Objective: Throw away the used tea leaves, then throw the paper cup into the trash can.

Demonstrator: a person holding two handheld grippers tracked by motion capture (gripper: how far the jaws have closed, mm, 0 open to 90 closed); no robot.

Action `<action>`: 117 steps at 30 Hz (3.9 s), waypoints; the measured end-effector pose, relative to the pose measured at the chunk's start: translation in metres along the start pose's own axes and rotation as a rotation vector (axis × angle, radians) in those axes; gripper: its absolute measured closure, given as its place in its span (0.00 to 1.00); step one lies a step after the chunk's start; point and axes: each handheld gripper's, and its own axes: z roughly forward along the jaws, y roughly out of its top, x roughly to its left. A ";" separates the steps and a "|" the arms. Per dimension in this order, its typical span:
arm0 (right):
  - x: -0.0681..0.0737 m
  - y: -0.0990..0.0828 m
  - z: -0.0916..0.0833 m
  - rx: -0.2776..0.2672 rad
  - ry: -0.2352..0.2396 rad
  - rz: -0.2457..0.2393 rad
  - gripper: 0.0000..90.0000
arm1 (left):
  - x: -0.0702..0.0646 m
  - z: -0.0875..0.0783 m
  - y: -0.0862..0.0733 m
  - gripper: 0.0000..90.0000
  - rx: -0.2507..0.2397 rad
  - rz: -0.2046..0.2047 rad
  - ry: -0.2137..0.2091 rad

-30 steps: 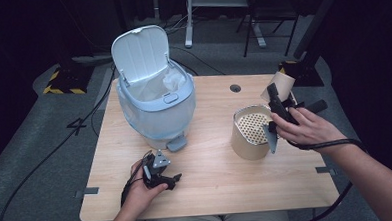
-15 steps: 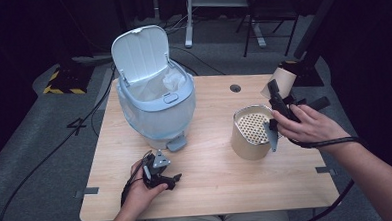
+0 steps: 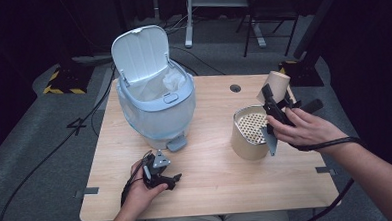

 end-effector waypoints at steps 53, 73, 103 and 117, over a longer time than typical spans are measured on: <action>0.017 -0.085 0.026 -0.479 0.829 2.123 0.32 | 0.001 0.001 0.001 0.18 0.004 0.006 -0.003; -0.025 -0.097 0.058 -0.655 0.902 2.262 0.32 | -0.001 0.000 0.000 0.19 0.001 -0.011 0.012; -0.134 -0.078 0.129 -0.990 0.917 2.222 0.31 | -0.001 -0.001 -0.001 0.19 0.001 -0.016 0.015; -0.184 -0.042 0.155 -1.010 0.896 2.270 0.30 | 0.001 0.000 0.000 0.18 0.004 -0.005 0.003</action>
